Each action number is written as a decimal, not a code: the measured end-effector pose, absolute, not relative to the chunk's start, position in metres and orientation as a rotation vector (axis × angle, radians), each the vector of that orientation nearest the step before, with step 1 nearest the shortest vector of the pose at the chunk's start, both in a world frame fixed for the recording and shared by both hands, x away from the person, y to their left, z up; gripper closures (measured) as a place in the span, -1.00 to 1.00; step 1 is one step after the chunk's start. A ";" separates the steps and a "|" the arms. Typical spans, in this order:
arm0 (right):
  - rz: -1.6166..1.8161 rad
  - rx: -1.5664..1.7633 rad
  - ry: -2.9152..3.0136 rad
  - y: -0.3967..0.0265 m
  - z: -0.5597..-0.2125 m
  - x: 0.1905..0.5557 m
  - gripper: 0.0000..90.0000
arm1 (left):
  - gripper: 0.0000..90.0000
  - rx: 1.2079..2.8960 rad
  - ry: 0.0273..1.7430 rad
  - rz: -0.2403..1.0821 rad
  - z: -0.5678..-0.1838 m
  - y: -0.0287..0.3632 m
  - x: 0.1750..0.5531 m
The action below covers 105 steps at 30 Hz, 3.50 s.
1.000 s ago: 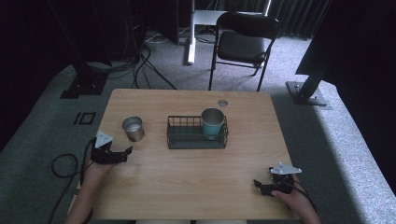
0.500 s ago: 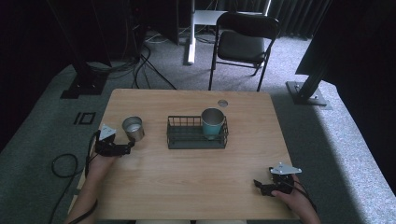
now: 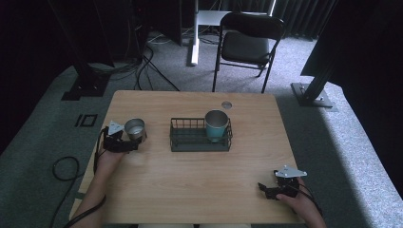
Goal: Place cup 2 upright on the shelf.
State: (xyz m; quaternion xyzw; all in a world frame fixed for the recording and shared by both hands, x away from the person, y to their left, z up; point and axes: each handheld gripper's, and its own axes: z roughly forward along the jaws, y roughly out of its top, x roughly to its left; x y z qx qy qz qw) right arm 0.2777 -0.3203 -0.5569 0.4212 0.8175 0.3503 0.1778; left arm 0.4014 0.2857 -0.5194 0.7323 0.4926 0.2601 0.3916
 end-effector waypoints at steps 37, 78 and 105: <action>0.990 1.192 2.313 -0.320 -0.557 0.278 -0.76 | -0.58 1.797 1.245 0.752 -0.512 0.275 0.415; 0.990 1.192 2.313 -0.320 -0.557 0.278 -0.76 | -0.58 1.767 0.995 0.691 -0.429 0.224 0.388; 0.990 1.192 2.313 -0.320 -0.557 0.278 -0.76 | -0.58 1.789 0.845 0.660 -0.388 0.164 0.387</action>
